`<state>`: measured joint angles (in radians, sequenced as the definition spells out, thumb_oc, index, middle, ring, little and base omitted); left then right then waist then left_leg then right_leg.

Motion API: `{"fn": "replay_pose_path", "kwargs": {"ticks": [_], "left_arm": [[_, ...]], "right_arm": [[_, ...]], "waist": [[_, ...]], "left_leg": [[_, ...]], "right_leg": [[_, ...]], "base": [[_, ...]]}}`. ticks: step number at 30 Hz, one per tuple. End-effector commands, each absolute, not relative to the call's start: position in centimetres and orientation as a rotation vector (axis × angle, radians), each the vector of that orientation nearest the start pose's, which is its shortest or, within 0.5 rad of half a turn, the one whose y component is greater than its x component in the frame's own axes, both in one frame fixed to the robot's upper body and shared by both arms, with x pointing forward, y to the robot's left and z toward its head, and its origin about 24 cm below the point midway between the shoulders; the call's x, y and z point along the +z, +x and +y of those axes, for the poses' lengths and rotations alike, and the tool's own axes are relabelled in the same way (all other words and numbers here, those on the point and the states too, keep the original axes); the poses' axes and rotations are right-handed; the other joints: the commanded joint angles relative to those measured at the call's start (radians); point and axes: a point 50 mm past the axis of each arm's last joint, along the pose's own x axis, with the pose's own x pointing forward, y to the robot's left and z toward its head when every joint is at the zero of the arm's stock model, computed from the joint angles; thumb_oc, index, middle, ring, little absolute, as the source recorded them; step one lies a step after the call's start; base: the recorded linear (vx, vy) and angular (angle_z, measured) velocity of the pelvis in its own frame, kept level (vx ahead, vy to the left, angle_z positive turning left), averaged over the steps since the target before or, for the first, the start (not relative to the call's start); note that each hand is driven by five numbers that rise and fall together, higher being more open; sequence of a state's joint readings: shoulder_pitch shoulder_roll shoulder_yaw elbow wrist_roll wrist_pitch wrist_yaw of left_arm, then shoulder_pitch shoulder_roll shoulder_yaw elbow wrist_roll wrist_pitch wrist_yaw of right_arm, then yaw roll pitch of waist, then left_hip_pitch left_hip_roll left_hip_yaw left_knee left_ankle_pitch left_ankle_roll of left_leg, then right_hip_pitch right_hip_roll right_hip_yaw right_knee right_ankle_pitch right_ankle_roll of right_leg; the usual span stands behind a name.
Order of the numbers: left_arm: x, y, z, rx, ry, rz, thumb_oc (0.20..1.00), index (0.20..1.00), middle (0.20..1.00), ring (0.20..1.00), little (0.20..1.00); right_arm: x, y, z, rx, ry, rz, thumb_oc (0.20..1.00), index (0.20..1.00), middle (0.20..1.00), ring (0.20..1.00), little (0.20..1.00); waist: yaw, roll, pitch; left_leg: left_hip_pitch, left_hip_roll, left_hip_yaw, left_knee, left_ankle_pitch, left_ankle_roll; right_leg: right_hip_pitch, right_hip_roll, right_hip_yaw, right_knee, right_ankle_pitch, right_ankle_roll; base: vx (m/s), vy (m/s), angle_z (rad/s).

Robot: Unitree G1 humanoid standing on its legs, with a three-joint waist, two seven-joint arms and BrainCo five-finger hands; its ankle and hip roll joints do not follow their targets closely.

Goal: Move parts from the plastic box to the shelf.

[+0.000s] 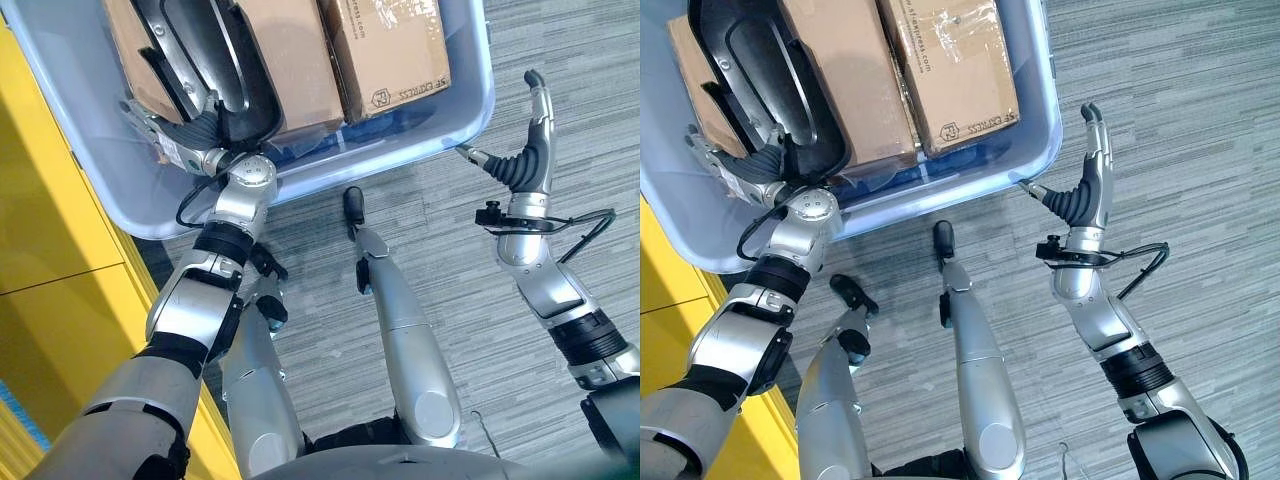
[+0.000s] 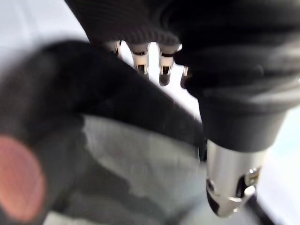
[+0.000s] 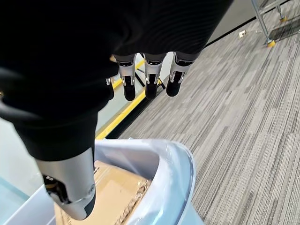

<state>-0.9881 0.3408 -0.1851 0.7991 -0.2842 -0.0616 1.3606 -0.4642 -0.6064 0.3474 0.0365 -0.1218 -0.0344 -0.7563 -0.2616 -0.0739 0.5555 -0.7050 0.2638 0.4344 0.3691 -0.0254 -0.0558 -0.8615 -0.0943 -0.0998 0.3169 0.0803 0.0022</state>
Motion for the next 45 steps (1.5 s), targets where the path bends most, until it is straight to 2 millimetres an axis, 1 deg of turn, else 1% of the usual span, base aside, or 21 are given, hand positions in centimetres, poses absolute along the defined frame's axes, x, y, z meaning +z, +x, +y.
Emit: {"fn": "replay_pose_path", "kwargs": {"ticks": [1,3,8,9,11,17,19,20,23,24,25,27,28,29,30,32,35,37,42,43,45], "left_arm": [[17.2,36.3,22.2,1.317,0.108,-0.319,1.0,1.0,1.0,1.0,1.0],[17.4,36.2,22.1,1.314,0.119,-0.372,1.0,1.0,1.0,1.0,1.0],[19.0,35.4,21.2,1.307,0.219,-0.61,1.0,1.0,1.0,1.0,1.0],[19.2,35.3,21.0,1.295,0.236,-0.651,1.0,1.0,1.0,1.0,1.0],[19.0,35.3,20.2,1.212,0.274,-0.663,1.0,1.0,1.0,1.0,1.0],[19.7,36.3,19.6,1.074,0.327,-0.624,1.0,1.0,1.0,1.0,1.0],[19.7,36.8,19.6,1.036,0.314,-0.561,1.0,1.0,1.0,1.0,1.0],[19.6,37.2,19.8,1.038,0.255,-0.494,1.0,1.0,1.0,1.0,1.0],[19.2,37.3,20.0,1.054,0.208,-0.446,1.0,1.0,1.0,1.0,1.0],[18.5,37.4,20.2,1.072,0.121,-0.368,1.0,1.0,1.0,1.0,1.0],[18.2,37.4,20.3,1.084,0.075,-0.334,1.0,1.0,1.0,1.0,1.0],[17.5,37.4,20.4,1.08,0.059,-0.299,1.0,1.0,1.0,1.0,1.0],[17.2,37.5,20.4,1.081,0.017,-0.263,1.0,1.0,1.0,1.0,1.0],[16.6,37.5,20.7,1.102,-0.062,-0.212,1.0,1.0,1.0,1.0,1.0],[16.5,37.5,20.8,1.104,-0.07,-0.203,1.0,1.0,1.0,1.0,1.0],[16.1,37.3,21.1,1.164,-0.175,-0.16,1.0,1.0,1.0,1.0,1.0],[16.2,37.1,21.4,1.22,-0.168,-0.183,1.0,1.0,1.0,1.0,1.0],[16.2,37.0,21.7,1.244,-0.218,-0.157,1.0,1.0,1.0,1.0,1.0],[16.7,37.5,21.7,1.158,-0.068,-0.205,1.0,1.0,1.0,1.0,1.0],[17.3,37.8,21.2,1.099,0.014,-0.241,1.0,1.0,1.0,1.0,1.0],[17.5,38.0,20.8,1.071,0.031,-0.243,1.0,1.0,1.0,1.0,1.0]], "right_arm": [[18.0,30.2,-19.2,-0.482,-0.56,-0.685,1.0,1.0,1.0,1.0,1.0],[17.8,30.2,-19.3,-0.483,-0.564,-0.684,1.0,1.0,1.0,1.0,1.0],[17.3,29.8,-19.3,-0.491,-0.574,-0.67,1.0,1.0,1.0,1.0,1.0],[17.1,29.7,-19.4,-0.495,-0.576,-0.666,1.0,1.0,1.0,1.0,1.0],[16.6,29.5,-19.5,-0.499,-0.578,-0.661,1.0,1.0,1.0,1.0,1.0],[16.6,29.8,-19.6,-0.492,-0.584,-0.654,1.0,1.0,1.0,1.0,1.0],[16.8,29.8,-19.8,-0.487,-0.594,-0.657,1.0,1.0,1.0,1.0,1.0],[17.0,29.9,-19.8,-0.481,-0.599,-0.655,1.0,1.0,1.0,1.0,1.0],[16.8,30.0,-19.9,-0.482,-0.6,-0.648,1.0,1.0,1.0,1.0,1.0],[16.8,30.1,-19.8,-0.482,-0.599,-0.643,1.0,1.0,1.0,1.0,1.0],[16.7,30.1,-19.7,-0.481,-0.595,-0.643,1.0,1.0,1.0,1.0,1.0],[16.6,30.3,-19.5,-0.481,-0.593,-0.639,1.0,1.0,1.0,1.0,1.0],[16.6,30.3,-19.5,-0.482,-0.59,-0.638,1.0,1.0,1.0,1.0,1.0],[16.8,30.4,-19.7,-0.482,-0.591,-0.629,1.0,1.0,1.0,1.0,1.0],[16.9,30.5,-19.7,-0.483,-0.592,-0.628,1.0,1.0,1.0,1.0,1.0],[17.0,30.6,-19.8,-0.483,-0.588,-0.617,1.0,1.0,1.0,1.0,1.0],[17.0,30.7,-19.7,-0.486,-0.59,-0.62,1.0,1.0,1.0,1.0,1.0],[17.1,30.7,-19.7,-0.493,-0.586,-0.616,1.0,1.0,1.0,1.0,1.0],[17.4,30.8,-19.6,-0.498,-0.567,-0.613,1.0,1.0,1.0,1.0,1.0],[17.5,30.9,-19.6,-0.495,-0.57,-0.612,1.0,1.0,1.0,1.0,1.0],[17.5,30.9,-19.7,-0.492,-0.572,-0.611,1.0,1.0,1.0,1.0,1.0]], "waist": [[0.018,-0.054,-0.035],[0.019,-0.053,-0.035],[0.026,-0.048,-0.035],[0.028,-0.047,-0.035],[0.036,-0.043,-0.035],[0.029,-0.045,-0.035],[0.024,-0.046,-0.035],[0.018,-0.049,-0.035],[0.016,-0.051,-0.035],[0.014,-0.055,-0.035],[0.014,-0.056,-0.035],[0.015,-0.06,-0.035],[0.015,-0.063,-0.035],[0.015,-0.066,-0.035],[0.015,-0.066,-0.035],[0.015,-0.07,-0.035],[0.016,-0.072,-0.035],[0.018,-0.075,-0.035],[0.017,-0.084,-0.035],[0.015,-0.082,-0.035],[0.014,-0.08,-0.035]], "left_leg": [[-0.082,0.026,-0.061,0.103,-0.069,-0.053],[-0.084,0.023,-0.062,0.103,-0.069,-0.052],[-0.086,0.012,-0.067,0.097,-0.072,-0.045],[-0.086,0.01,-0.069,0.097,-0.073,-0.044],[-0.086,0.007,-0.073,0.1,-0.074,-0.041],[-0.087,0.012,-0.07,0.109,-0.078,-0.037],[-0.088,0.014,-0.07,0.112,-0.077,-0.038],[-0.088,0.018,-0.067,0.115,-0.076,-0.04],[-0.089,0.022,-0.067,0.12,-0.077,-0.043],[-0.09,0.024,-0.067,0.121,-0.077,-0.044],[-0.09,0.025,-0.068,0.12,-0.077,-0.045],[-0.092,0.027,-0.069,0.12,-0.075,-0.047],[-0.091,0.029,-0.069,0.12,-0.074,-0.048],[-0.094,0.03,-0.07,0.121,-0.074,-0.05],[-0.095,0.031,-0.07,0.121,-0.073,-0.051],[-0.104,0.033,-0.073,0.119,-0.069,-0.055],[-0.108,0.033,-0.076,0.118,-0.068,-0.056],[-0.112,0.032,-0.079,0.117,-0.066,-0.058],[-0.118,0.035,-0.08,0.117,-0.065,-0.055],[-0.119,0.034,-0.077,0.115,-0.064,-0.054],[-0.119,0.032,-0.075,0.114,-0.064,-0.053]], "right_leg": [[0.022,-0.064,-0.061,0.081,-0.138,0.083],[0.021,-0.064,-0.06,0.084,-0.141,0.082],[0.022,-0.063,-0.06,0.087,-0.145,0.08],[0.023,-0.063,-0.061,0.089,-0.147,0.079],[0.026,-0.066,-0.065,0.098,-0.152,0.08],[0.025,-0.066,-0.065,0.108,-0.156,0.08],[0.024,-0.064,-0.063,0.111,-0.156,0.08],[0.022,-0.063,-0.063,0.11,-0.154,0.08],[0.021,-0.063,-0.062,0.111,-0.153,0.08],[0.021,-0.062,-0.064,0.108,-0.151,0.08],[0.021,-0.062,-0.065,0.106,-0.151,0.081],[0.022,-0.062,-0.068,0.103,-0.148,0.081],[0.023,-0.063,-0.071,0.101,-0.147,0.082],[0.021,-0.062,-0.072,0.099,-0.146,0.082],[0.02,-0.062,-0.072,0.099,-0.145,0.082],[0.012,-0.062,-0.074,0.095,-0.142,0.081],[0.009,-0.061,-0.074,0.093,-0.14,0.081],[0.007,-0.06,-0.076,0.09,-0.137,0.082],[0.004,-0.059,-0.079,0.092,-0.133,0.081],[0.002,-0.058,-0.077,0.09,-0.131,0.08],[0.0,-0.057,-0.076,0.091,-0.131,0.079]], "base": [[0.0,-0.016,0.08],[0.01,0.0,0.06],[0.0,0.0,0.0],[0.0,0.006,0.03],[0.0,0.0,0.0],[0.0,0.0,0.0],[0.0,0.0,0.0],[0.0,0.0,0.0],[0.0,0.0,0.0],[0.0,-0.031,-0.03],[-0.01,-0.041,-0.01],[-0.01,-0.042,0.0],[0.0,-0.05,0.02],[0.0,-0.036,0.01],[0.0,-0.033,0.01],[0.0,0.0,0.0],[0.0,-0.012,0.03],[-0.01,-0.027,0.08],[0.0,-0.009,0.02],[0.0,0.0,0.0],[0.0,0.0,0.0]]}}
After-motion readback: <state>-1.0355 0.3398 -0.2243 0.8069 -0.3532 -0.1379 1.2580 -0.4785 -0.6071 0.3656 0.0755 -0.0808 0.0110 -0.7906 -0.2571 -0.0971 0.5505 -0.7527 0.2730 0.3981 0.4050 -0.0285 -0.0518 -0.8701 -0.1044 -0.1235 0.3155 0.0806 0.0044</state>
